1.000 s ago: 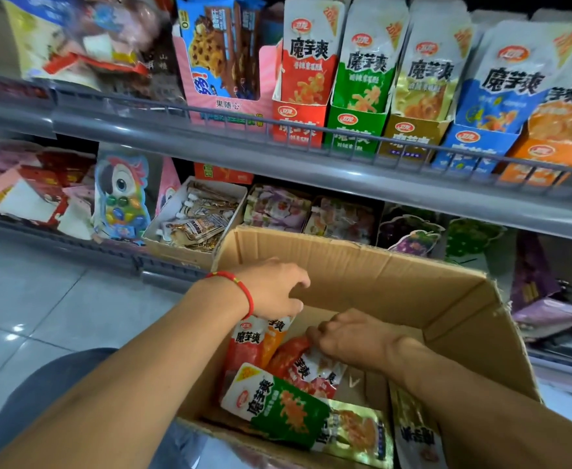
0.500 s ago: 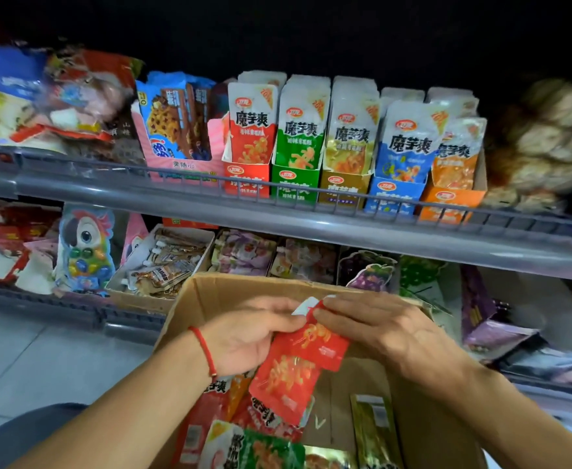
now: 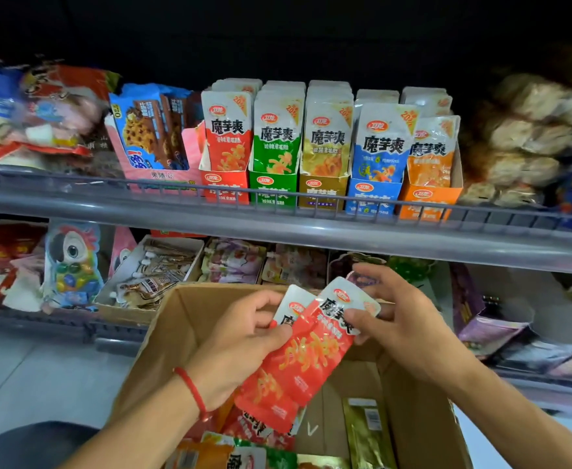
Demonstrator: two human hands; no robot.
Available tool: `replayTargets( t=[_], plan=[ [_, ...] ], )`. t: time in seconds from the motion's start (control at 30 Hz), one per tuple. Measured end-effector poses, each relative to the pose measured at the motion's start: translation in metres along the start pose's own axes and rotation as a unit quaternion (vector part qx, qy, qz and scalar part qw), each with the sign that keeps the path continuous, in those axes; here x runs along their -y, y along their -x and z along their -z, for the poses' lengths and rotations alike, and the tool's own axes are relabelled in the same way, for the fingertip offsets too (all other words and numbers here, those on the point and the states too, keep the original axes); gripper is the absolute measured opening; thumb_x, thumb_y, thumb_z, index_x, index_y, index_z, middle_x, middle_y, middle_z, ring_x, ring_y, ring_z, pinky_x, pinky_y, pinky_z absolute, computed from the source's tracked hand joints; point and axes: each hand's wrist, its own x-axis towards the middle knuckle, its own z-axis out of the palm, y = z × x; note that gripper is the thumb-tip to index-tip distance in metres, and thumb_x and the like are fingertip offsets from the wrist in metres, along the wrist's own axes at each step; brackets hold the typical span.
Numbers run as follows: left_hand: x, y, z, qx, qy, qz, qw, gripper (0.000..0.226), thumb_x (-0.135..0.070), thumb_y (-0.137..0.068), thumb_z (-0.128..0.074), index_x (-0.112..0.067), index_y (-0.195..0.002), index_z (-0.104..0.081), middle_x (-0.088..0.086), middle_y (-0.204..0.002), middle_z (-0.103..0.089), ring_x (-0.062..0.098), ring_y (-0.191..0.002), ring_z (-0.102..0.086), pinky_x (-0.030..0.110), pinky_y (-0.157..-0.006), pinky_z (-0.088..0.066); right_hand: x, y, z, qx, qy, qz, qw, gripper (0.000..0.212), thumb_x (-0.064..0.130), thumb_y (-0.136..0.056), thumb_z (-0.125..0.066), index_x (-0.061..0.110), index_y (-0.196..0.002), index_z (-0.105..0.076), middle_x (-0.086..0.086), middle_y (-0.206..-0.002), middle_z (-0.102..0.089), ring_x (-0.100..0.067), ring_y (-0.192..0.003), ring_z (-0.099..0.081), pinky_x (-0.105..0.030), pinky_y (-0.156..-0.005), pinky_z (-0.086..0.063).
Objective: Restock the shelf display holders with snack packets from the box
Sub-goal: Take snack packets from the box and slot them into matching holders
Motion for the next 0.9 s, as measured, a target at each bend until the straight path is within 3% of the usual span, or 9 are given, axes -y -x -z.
replayTargets(
  t=[0.1, 0.23, 0.33, 0.43, 0.6, 0.8, 0.9],
  plan=[
    [0.0, 0.005, -0.007, 0.028, 0.021, 0.011, 0.999, 0.03, -0.004, -0.095, -0.067, -0.016, -0.121, -0.063, 0.01, -0.101, -0.079, 0.031, -0.095, -0.075, 0.047, -0.086, -0.061, 0.0, -0.002, -0.009, 0.013, 0.076, 0.009, 0.997, 0.061, 0.02, -0.085, -0.082, 0.034, -0.136, -0.051, 0.004, -0.099, -0.071, -0.014, -0.078, -0.076, -0.037, -0.067, -0.064],
    [0.003, 0.005, -0.008, 0.054, -0.043, -0.011, 0.998, 0.053, 0.001, -0.086, -0.076, -0.023, -0.13, -0.059, 0.002, -0.107, -0.079, 0.02, -0.099, -0.075, 0.041, -0.092, -0.06, 0.009, -0.002, -0.021, 0.045, 0.13, 0.031, 0.99, 0.069, 0.03, -0.08, -0.086, 0.03, -0.139, -0.051, 0.009, -0.112, -0.065, -0.009, -0.07, -0.073, -0.028, -0.061, -0.062],
    [0.004, 0.004, -0.006, 0.086, -0.104, -0.03, 0.99, 0.062, 0.004, -0.084, -0.077, -0.027, -0.134, -0.056, -0.002, -0.113, -0.077, 0.015, -0.104, -0.073, 0.042, -0.095, -0.058, 0.015, -0.003, -0.022, 0.092, 0.105, 0.009, 0.99, 0.053, 0.03, -0.079, -0.087, 0.028, -0.125, -0.061, 0.007, -0.101, -0.072, -0.014, -0.069, -0.073, -0.034, -0.058, -0.063],
    [0.002, 0.007, -0.003, 0.096, -0.108, -0.036, 0.989, 0.06, 0.001, -0.082, -0.08, -0.023, -0.132, -0.055, 0.001, -0.115, -0.076, 0.016, -0.105, -0.073, 0.041, -0.095, -0.059, 0.02, -0.005, -0.02, 0.124, 0.042, -0.026, 0.991, 0.033, 0.023, -0.081, -0.085, 0.02, -0.108, -0.066, 0.002, -0.086, -0.077, -0.027, -0.062, -0.071, -0.032, -0.055, -0.059],
    [-0.003, 0.01, 0.008, 0.095, -0.09, -0.004, 0.991, 0.049, -0.014, -0.082, -0.083, -0.02, -0.124, -0.057, 0.001, -0.108, -0.078, 0.017, -0.099, -0.075, 0.04, -0.091, -0.06, 0.027, -0.007, -0.017, 0.095, -0.074, -0.052, 0.991, 0.022, 0.013, -0.087, -0.078, 0.003, -0.099, -0.063, -0.009, -0.078, -0.076, -0.022, -0.057, -0.064, -0.03, -0.05, -0.053],
    [-0.002, 0.017, 0.018, 0.09, -0.188, -0.037, 0.977, 0.029, -0.016, -0.09, -0.076, -0.026, -0.113, -0.063, -0.008, -0.1, -0.078, 0.008, -0.092, -0.075, 0.043, -0.087, -0.061, 0.041, -0.008, -0.016, 0.111, 0.011, -0.031, 0.993, 0.03, 0.025, -0.085, -0.079, 0.011, -0.107, -0.064, -0.001, -0.092, -0.078, -0.017, -0.074, -0.074, -0.037, -0.063, -0.06],
    [-0.008, 0.016, 0.026, 0.084, -0.187, -0.05, 0.978, 0.041, -0.014, -0.088, -0.077, -0.036, -0.117, -0.058, -0.008, -0.099, -0.078, 0.005, -0.089, -0.074, 0.039, -0.084, -0.062, 0.055, -0.014, -0.021, 0.153, 0.011, -0.037, 0.987, 0.032, 0.023, -0.084, -0.081, 0.012, -0.109, -0.063, -0.002, -0.094, -0.079, -0.018, -0.075, -0.075, -0.032, -0.065, -0.059]
  ],
)
